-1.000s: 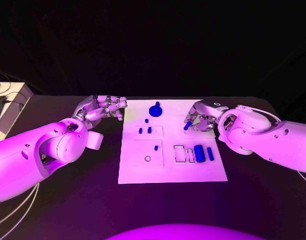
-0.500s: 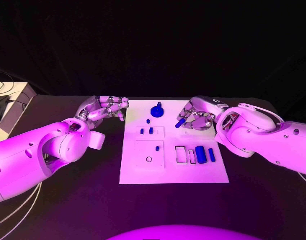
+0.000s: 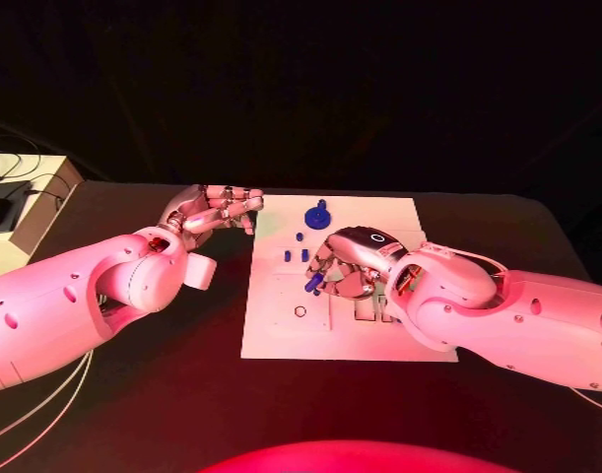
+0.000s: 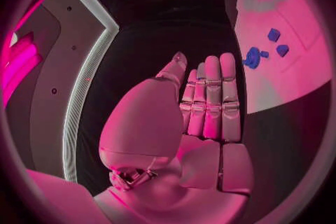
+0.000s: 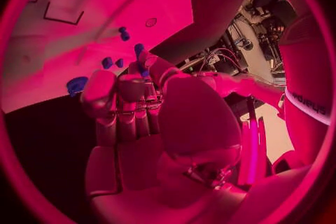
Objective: Assemble the parts on the task board
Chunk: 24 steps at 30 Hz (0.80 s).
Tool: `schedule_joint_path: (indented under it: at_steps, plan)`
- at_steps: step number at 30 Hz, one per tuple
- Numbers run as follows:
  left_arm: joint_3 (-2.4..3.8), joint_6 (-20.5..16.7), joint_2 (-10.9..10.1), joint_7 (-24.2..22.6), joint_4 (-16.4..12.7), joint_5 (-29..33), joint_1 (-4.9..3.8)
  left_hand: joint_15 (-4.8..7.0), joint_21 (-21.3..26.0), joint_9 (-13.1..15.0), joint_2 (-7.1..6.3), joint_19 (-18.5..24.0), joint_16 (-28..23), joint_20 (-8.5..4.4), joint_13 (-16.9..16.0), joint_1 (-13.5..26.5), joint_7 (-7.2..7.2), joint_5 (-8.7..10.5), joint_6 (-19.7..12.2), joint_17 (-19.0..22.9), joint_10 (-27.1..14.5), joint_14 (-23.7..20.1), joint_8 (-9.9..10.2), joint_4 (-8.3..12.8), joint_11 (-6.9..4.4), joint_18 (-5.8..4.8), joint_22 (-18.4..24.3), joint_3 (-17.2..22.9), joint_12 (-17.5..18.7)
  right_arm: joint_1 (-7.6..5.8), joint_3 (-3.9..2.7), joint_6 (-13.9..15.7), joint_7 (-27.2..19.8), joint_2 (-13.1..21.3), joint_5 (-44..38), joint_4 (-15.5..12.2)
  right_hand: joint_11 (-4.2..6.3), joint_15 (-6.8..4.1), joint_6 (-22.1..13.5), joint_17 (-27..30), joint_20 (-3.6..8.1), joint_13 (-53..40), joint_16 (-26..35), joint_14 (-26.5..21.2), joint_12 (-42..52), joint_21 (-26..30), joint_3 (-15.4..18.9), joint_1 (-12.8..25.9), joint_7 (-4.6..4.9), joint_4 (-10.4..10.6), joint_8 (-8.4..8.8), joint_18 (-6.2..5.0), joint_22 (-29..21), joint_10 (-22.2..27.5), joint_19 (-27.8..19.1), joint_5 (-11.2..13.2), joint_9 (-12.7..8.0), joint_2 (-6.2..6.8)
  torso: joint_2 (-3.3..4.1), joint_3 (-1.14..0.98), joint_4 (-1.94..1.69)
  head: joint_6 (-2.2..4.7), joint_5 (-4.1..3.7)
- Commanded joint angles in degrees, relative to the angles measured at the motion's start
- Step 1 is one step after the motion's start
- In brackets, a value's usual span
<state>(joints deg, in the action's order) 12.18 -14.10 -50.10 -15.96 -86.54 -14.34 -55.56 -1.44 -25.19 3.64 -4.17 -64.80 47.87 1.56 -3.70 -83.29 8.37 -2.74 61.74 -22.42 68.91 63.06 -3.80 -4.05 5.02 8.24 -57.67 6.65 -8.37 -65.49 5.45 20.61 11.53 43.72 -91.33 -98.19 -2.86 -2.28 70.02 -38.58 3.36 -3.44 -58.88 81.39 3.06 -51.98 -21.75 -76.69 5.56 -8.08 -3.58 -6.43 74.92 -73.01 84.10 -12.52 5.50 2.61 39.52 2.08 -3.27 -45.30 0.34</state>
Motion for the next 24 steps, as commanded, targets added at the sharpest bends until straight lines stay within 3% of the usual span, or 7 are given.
schedule_joint_path:
  at_steps: [1, 9, 24]
  plan:
    - [0.04, 0.7, 0.1, -0.2, -0.1, 0.0, 0.02, 0.07, 0.3, 0.0, 0.19, -0.4, -0.4, -0.1, 0.0, 0.1, 0.32, -0.24, -0.1, -0.1, -0.2, 0.4, -0.2, -0.3, -0.04, -0.33, -0.1, 0.0, 0.1, 0.39, 0.14, -0.6, 0.6, -1.0, -5.0, -0.1, 0.19, -0.14, 0.2, 0.1, 0.27, 0.0, -0.2, 0.1, 0.4, 0.2, 0.0, 0.3, 0.29, -0.2, -0.23, -0.22, 0.9, -0.4, 3.5, 0.1, 1.5, -1.78, 0.06, 0.01, -0.06, -0.27, 0.36]
    - [0.04, 0.7, 0.0, -0.2, -0.2, 0.0, 0.02, 0.07, 0.3, 0.0, 0.19, -0.4, -0.4, -0.1, 0.0, 0.1, 0.32, -0.24, -0.1, -0.1, -0.2, 0.4, -0.2, -0.3, -0.04, -0.33, -0.1, 0.0, 0.1, 1.33, 0.58, -2.2, 1.4, -3.0, -7.2, 0.3, 0.17, -0.14, 0.2, 0.1, 0.26, 0.0, -0.2, 0.1, 0.4, 0.4, 0.0, 0.4, 0.31, -0.2, -0.22, -0.2, 0.9, -0.4, 3.5, 0.1, 1.6, -1.81, 0.04, 0.0, 0.05, -0.66, 0.75]
    - [0.04, 0.7, -0.1, -0.2, -0.2, 0.0, 0.02, 0.06, 0.4, 0.0, 0.19, -0.5, -0.4, -0.09, 0.0, 0.2, 0.32, -0.23, -0.1, -0.1, -0.2, 0.4, -0.2, -0.4, -0.04, -0.33, -0.2, 0.0, 0.1, 1.95, 0.89, -4.7, 1.8, -3.4, -8.6, 0.0, 0.18, -0.14, 0.2, 0.3, 0.27, 0.0, -0.2, 0.1, 0.4, 0.5, 0.0, 0.4, 0.3, -0.4, -0.23, -0.15, 1.0, -0.4, 3.5, 0.3, 1.6, -1.87, 0.05, -0.02, 0.05, -1.28, 0.98]
